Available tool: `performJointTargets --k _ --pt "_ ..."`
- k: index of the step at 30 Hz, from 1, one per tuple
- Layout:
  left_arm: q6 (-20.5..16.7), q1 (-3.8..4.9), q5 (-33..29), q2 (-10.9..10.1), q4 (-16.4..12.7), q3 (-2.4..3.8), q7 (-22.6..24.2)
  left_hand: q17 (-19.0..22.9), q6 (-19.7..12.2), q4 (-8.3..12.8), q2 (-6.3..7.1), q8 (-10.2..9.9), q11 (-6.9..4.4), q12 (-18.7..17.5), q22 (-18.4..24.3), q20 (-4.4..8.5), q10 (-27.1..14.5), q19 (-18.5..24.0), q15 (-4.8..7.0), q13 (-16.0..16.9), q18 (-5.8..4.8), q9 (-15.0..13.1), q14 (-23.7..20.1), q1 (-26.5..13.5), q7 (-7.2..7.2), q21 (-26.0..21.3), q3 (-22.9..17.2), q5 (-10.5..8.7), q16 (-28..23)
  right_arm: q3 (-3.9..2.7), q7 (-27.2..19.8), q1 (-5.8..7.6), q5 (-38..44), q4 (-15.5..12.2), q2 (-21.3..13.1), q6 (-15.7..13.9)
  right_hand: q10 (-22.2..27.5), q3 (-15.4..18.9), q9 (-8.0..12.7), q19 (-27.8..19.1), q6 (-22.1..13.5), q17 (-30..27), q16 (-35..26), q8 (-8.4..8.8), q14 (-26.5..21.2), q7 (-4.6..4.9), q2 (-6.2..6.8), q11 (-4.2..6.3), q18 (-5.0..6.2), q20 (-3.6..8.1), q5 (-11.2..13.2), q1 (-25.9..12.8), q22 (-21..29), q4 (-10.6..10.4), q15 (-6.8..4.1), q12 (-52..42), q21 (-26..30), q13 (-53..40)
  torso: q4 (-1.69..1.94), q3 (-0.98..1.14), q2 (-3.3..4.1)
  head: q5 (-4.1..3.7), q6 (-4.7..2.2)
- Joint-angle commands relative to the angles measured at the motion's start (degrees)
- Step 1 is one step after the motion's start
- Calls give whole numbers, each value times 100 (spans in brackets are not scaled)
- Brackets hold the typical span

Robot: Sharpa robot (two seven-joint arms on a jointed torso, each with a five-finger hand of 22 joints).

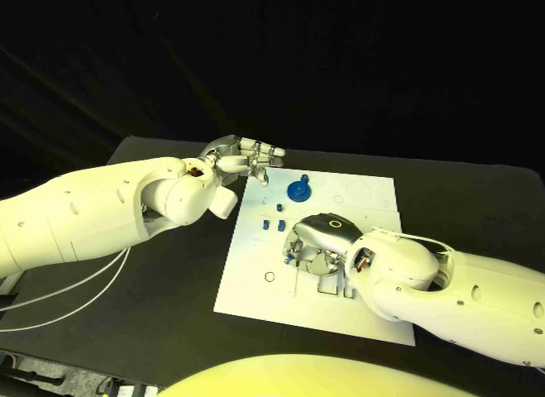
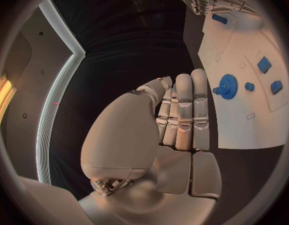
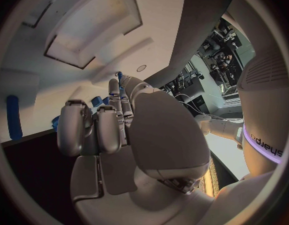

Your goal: Assemble the parts on the task board

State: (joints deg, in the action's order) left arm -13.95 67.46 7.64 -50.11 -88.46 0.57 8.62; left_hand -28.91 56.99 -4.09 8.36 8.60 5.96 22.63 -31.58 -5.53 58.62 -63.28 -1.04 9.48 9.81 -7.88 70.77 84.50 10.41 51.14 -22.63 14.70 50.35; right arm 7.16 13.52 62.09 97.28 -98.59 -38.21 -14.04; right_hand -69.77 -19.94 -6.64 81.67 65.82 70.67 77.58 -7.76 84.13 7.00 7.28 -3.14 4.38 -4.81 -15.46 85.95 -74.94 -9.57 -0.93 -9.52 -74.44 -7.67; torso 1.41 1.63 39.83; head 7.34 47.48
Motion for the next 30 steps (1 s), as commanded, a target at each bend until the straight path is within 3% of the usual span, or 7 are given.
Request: performJointTargets --k 1,20,30 --pt "71 9 -15 8 -20 4 28 9 -25 39 -62 36 2 22 7 -21 -30 15 12 -5 79 5 -44 -2 5 -26 -1 11 -30 1 0 -16 94 26 23 61 -38 -33 -11 44 35 -8 25 -18 235 -6 -6 -2 -87 -4 -20 -59 -710 -13 -31 19 -21 4 -2 1 1 14 -1" --pt "93 10 -12 -2 -27 4 1 15 -29 35 -65 38 4 25 10 -23 -36 16 9 -6 78 8 -46 -11 7 -30 0 11 -34 1 62 -30 206 133 117 73 -38 -51 -15 46 28 -4 30 -13 236 -3 -7 -5 -88 -6 -29 -79 -715 2 -28 28 -26 11 -2 -1 -1 33 7" --pt "108 10 -5 -1 -29 4 -15 15 -29 35 -65 38 4 25 10 -23 -36 16 9 -6 78 8 -46 -11 7 -30 0 11 -34 3 57 -36 209 158 156 303 -40 -59 -19 39 28 -9 28 -12 234 -2 -5 -5 -85 -6 -32 -85 -710 13 -28 32 -12 14 -3 0 1 35 12"
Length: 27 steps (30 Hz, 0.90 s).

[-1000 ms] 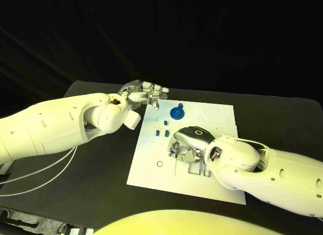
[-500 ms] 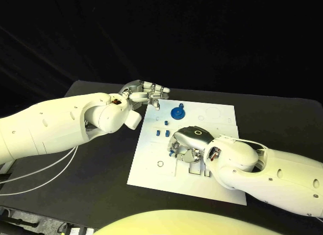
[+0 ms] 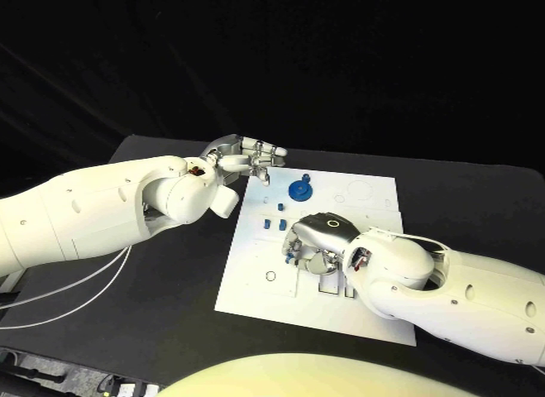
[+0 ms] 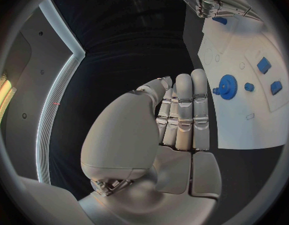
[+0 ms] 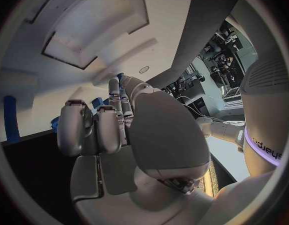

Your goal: Assemble the parts on the task board

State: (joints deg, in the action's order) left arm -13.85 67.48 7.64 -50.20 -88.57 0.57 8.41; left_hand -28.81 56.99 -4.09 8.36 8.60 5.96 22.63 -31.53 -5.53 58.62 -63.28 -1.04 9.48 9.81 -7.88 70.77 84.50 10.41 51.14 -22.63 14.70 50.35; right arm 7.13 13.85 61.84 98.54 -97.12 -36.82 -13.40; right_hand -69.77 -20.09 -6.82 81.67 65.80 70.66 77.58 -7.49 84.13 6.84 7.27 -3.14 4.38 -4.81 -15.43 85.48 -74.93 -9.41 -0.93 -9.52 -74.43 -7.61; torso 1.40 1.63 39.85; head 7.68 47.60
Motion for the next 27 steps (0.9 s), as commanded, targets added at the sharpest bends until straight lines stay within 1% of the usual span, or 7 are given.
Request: performJointTargets --k 1,8,17,19,22,25,27 --pt "98 8 -3 8 -19 4 6 5 -29 35 -65 38 4 25 5 -23 -36 16 9 -6 78 9 -46 -11 7 -31 0 11 -34 9 25 -13 83 17 26 277 -41 -44 -2 39 31 -12 26 -38 234 15 -1 -5 -84 -6 -34 -43 -711 -1 -28 33 -12 9 1 1 0 1 -2" --pt "104 11 7 3 -23 4 -6 5 -29 35 -65 38 4 25 5 -23 -36 16 9 -6 78 9 -46 -11 7 -31 0 11 -34 20 63 -36 86 68 60 455 -47 -43 -9 35 32 -14 26 -37 232 16 13 -8 -83 -8 -17 -79 -710 10 -25 38 -4 13 2 1 5 -3 2" --pt "115 15 10 -5 -27 4 -24 11 -34 34 -67 39 6 27 8 -25 -44 18 8 -8 78 12 -48 -16 8 -35 -1 11 -37 24 81 -54 96 82 68 448 -16 -47 -10 26 -8 -27 22 -10 228 29 38 -21 -79 -14 -12 -142 -707 25 -16 71 13 31 -2 -1 -2 -12 13" --pt "116 16 10 -5 -27 4 -27 11 -34 34 -67 39 6 27 8 -25 -44 18 8 -8 78 12 -48 -16 8 -35 -1 11 -37 24 81 -55 97 83 64 394 62 -62 3 17 -84 -32 22 37 225 62 58 -50 -77 -25 -12 -194 -703 33 7 126 31 58 -2 -1 -3 -12 13" --pt "120 16 11 -5 -27 4 -33 11 -34 34 -67 39 6 27 8 -25 -44 18 8 -8 78 12 -48 -16 8 -35 -1 11 -37 25 75 -56 98 76 48 261 300 -65 61 -7 -345 -42 22 194 219 173 150 -152 -74 -76 -14 -322 -689 26 89 263 79 129 -2 -1 -5 -16 5" --pt "126 16 11 -8 -26 4 -40 11 -34 34 -67 39 6 27 8 -25 -44 18 8 -8 78 12 -48 -16 8 -35 -1 11 -37 25 67 -57 106 49 20 132 461 -56 108 -37 -536 -57 20 312 211 173 229 -193 -61 -114 -12 -395 -667 43 126 326 138 175 -2 1 -5 -21 -7" --pt "137 16 11 -10 -25 4 -41 15 -39 30 -64 38 9 28 11 -27 -51 19 5 -9 78 15 -50 -25 10 -39 3 10 -39 25 69 -57 132 11 -15 37 537 -28 131 -65 -632 -77 11 362 202 137 277 -193 -47 -130 23 -445 -645 56 130 339 192 194 0 2 -3 -30 -16"
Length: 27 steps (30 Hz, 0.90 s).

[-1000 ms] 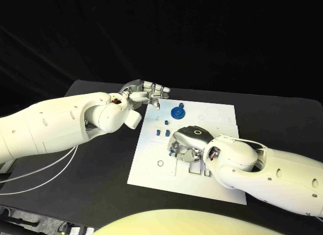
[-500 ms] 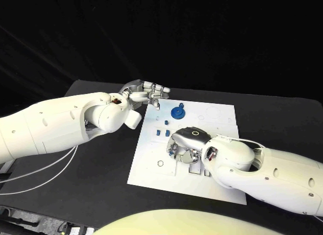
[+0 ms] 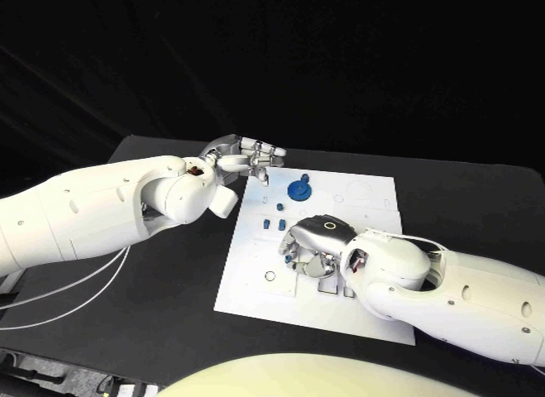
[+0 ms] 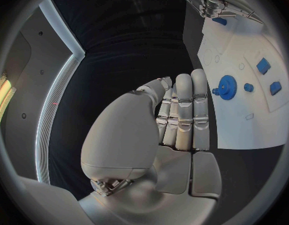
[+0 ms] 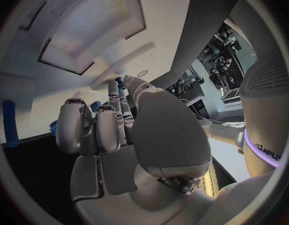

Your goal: Assemble the parts on the task board

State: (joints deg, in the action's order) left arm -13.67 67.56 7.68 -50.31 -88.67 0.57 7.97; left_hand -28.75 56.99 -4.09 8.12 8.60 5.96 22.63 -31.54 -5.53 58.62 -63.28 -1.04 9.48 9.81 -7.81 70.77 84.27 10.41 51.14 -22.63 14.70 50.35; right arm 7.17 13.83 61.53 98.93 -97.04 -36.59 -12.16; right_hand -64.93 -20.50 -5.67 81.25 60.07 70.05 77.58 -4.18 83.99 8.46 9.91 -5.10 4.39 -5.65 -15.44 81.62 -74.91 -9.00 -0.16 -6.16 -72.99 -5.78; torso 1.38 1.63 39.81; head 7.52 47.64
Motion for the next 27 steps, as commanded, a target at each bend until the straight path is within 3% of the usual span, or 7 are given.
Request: performJointTargets --k 1,10,15,17,20,23,27 --pt "125 9 7 0 -15 4 4 15 -46 23 -38 38 12 29 15 -30 -59 20 2 -11 77 12 -51 -18 13 -45 9 8 -42 21 75 -27 104 -22 -62 -127 78 22 19 -36 -72 -26 5 35 213 -32 23 1 -41 -49 35 -72 -635 20 53 5 74 17 2 2 0 -14 -21" --pt "150 9 7 -14 -11 4 6 30 -59 -13 -29 43 18 39 28 -42 -78 23 -8 -14 76 22 -50 -82 16 -64 40 4 -45 -20 252 -4 253 -502 -572 -345 140 78 21 -74 -80 -113 -46 19 187 -120 45 1 -22 -64 90 -141 -603 51 55 -36 155 30 -6 -3 -7 -83 -41" --pt "155 9 7 -27 -17 4 1 33 -61 -20 -28 44 18 43 31 -44 -81 23 -9 -14 76 24 -49 -93 17 -68 46 4 -45 -82 368 99 227 -779 -1025 -467 126 85 7 -74 -16 -143 -64 -14 179 -119 18 15 -20 -63 69 -167 -603 56 45 -79 163 28 -11 0 -5 -141 -79" --pt "159 9 7 -45 -23 3 0 33 -61 -20 -28 44 18 43 31 -44 -81 23 -9 -14 76 24 -49 -93 17 -68 46 4 -45 -113 370 173 81 -865 -1241 -560 159 79 -6 -213 48 -405 -241 -41 108 -97 -4 18 39 -59 61 -171 -472 70 37 -95 439 38 -23 -2 1 -187 -115" --pt "174 8 7 -57 -25 3 9 35 -62 -24 -29 46 18 45 33 -45 -84 22 -10 -15 77 25 -47 -101 16 -71 50 4 -44 -141 370 287 -52 -900 -1467 -568 202 87 -9 -251 70 -465 -289 -46 88 -79 4 13 54 -58 72 -182 -436 82 42 -97 518 54 -38 -3 -6 -277 -153" --pt "185 8 7 -65 -29 3 26 37 -63 -28 -25 48 18 48 35 -46 -85 21 -10 -15 77 27 -45 -109 15 -74 57 3 -43 -159 349 427 -200 -845 -1651 -488 252 147 -4 -266 61 -483 -307 -32 85 -88 51 3 58 -63 98 -233 -419 82 50 -106 559 72 -56 -3 -16 -322 -167" --pt "189 8 7 -66 -29 3 37 37 -63 -28 -25 48 18 48 35 -46 -85 21 -10 -15 77 27 -45 -109 15 -74 57 3 -43 -168 320 506 -269 -741 -1748 -345 364 261 6 -308 34 -491 -316 -5 91 -133 98 -18 75 -75 91 -279 -372 95 67 -108 664 104 -55 -1 -16 -379 -195"
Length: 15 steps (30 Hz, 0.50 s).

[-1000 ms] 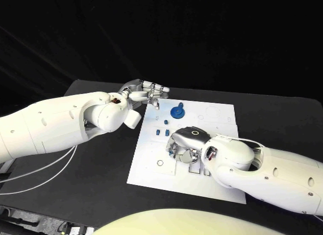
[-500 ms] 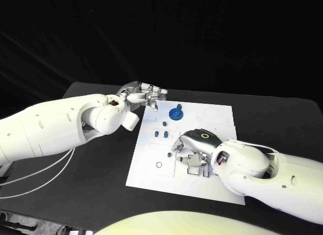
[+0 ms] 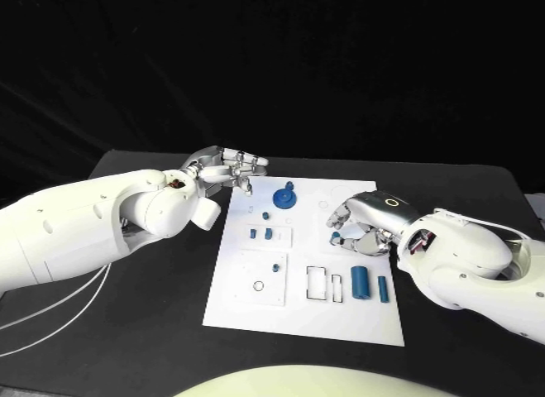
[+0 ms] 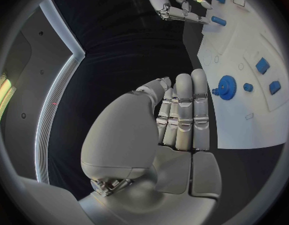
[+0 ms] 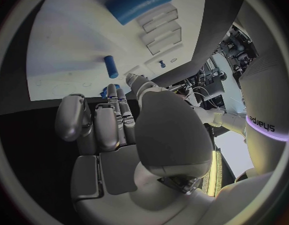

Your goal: Assemble the parts on the task board

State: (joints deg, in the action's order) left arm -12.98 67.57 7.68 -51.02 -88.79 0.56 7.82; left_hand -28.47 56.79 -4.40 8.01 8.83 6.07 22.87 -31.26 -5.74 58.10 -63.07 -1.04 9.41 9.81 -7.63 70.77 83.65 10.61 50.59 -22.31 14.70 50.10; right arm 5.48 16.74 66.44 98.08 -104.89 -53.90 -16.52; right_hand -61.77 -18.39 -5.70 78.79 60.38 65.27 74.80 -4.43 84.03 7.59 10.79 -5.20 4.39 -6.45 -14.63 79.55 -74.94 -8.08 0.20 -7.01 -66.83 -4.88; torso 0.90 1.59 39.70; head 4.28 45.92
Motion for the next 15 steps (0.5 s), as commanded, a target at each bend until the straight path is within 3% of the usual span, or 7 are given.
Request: performJointTargets --k 1,7,10,15 --pt "123 7 6 9 -15 3 55 9 -42 3 -13 24 7 25 7 -26 -34 0 -10 -7 77 8 -45 -47 -5 -19 26 3 -18 0 8 33 -204 99 -29 159 142 104 16 -121 -15 -84 -86 33 70 -85 8 -32 97 -7 11 -67 -309 17 48 -8 176 38 1 5 -5 -95 -28" --pt "177 6 6 12 -31 3 18 9 -42 3 -13 24 7 25 7 -26 -34 0 -10 -7 77 8 -45 -47 -5 -19 26 3 -18 -3 -26 58 -245 284 -7 387 287 216 28 -179 -48 -159 -140 53 49 -129 -12 -66 120 -32 7 -27 -243 57 74 -15 321 77 17 5 -3 -112 -50" --pt "195 6 6 8 -46 3 5 13 -46 0 -10 26 6 29 10 -27 -38 -1 -11 -8 78 11 -43 -54 -7 -24 32 3 -17 -2 -13 59 -251 361 26 483 296 232 29 -170 -44 -134 -123 50 56 -147 -48 -69 119 -37 -9 5 -245 74 78 -39 319 81 8 -5 -2 -116 -54" --pt "206 5 6 7 -40 3 -6 14 -50 2 -7 25 6 29 12 -27 -41 -1 -10 -8 78 12 -43 -52 -8 -25 33 4 -17 1 -18 53 -258 426 89 596 254 249 32 -151 -44 -118 -111 50 65 -151 -83 -59 116 -38 -22 28 -252 89 72 -97 306 76 3 -3 -7 -119 -51"
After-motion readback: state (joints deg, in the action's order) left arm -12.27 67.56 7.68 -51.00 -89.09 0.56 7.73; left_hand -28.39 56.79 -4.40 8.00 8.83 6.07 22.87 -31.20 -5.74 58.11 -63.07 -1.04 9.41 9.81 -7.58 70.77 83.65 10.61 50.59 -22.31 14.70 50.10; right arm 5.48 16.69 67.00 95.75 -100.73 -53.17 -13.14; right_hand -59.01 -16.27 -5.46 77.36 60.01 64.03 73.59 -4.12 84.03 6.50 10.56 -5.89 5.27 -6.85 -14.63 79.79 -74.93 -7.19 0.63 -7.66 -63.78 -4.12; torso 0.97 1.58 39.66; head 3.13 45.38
